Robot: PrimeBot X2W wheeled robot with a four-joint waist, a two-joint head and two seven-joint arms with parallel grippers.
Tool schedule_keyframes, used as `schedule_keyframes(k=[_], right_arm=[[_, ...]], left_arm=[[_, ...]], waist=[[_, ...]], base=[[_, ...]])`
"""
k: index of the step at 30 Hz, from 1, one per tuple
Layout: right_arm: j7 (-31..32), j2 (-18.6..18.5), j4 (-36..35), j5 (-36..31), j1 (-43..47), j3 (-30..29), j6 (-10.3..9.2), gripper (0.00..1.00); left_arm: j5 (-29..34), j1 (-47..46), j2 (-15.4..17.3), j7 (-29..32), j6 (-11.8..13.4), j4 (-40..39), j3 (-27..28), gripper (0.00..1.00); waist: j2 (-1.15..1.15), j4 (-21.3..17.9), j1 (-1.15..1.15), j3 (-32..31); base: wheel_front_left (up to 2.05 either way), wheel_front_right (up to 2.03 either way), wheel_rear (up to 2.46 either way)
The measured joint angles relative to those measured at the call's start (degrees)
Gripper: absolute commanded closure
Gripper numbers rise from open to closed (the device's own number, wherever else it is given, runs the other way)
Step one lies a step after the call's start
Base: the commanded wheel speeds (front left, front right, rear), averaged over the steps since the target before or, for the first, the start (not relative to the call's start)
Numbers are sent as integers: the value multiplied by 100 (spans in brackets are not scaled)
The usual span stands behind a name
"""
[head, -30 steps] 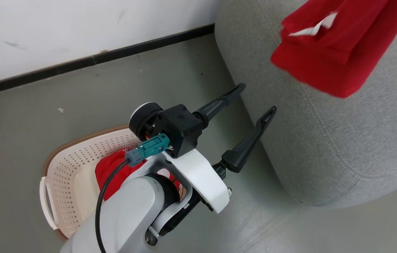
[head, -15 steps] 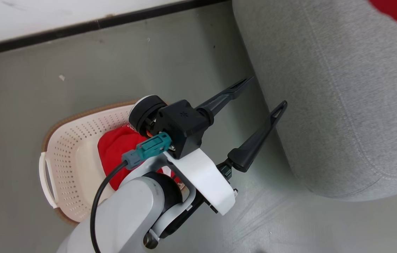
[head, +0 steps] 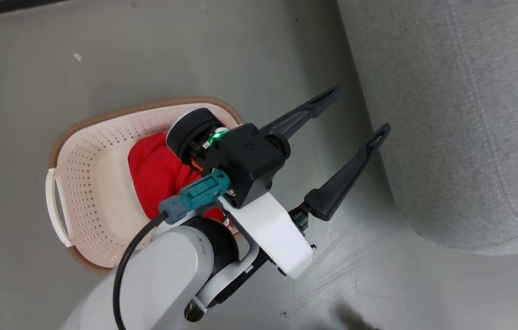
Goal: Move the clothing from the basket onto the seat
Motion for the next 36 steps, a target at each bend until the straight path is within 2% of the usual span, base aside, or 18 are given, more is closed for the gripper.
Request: schedule_keyframes(k=[7, 13, 21, 25, 36], right_arm=[[-167, 86, 655, -89, 1, -659, 1, 100], [-221, 56, 794, -275, -112, -665, 1, 100], [-126, 730, 1549, -328, -63, -668, 1, 100], [143, 1077, 1917, -299, -59, -734, 1, 100], [868, 1376, 2648, -278, -141, -1068, 1, 100]], left_arm=[[101, -131, 11, 115, 0, -121, -20, 0], [144, -284, 96, 186, -9, -171, -19, 0], [144, -454, 82, 263, -64, -232, -94, 0], [170, -524, 86, 269, -78, -243, -85, 0], [275, -686, 170, 311, -109, -241, 4, 0]], waist=[[0, 80, 0, 329], [0, 128, 0, 591], [0, 165, 0, 908], [0, 179, 0, 1045], [0, 132, 0, 1312]], base=[[0, 0, 0], [0, 0, 0], [0, 0, 0], [0, 0, 0], [0, 0, 0]])
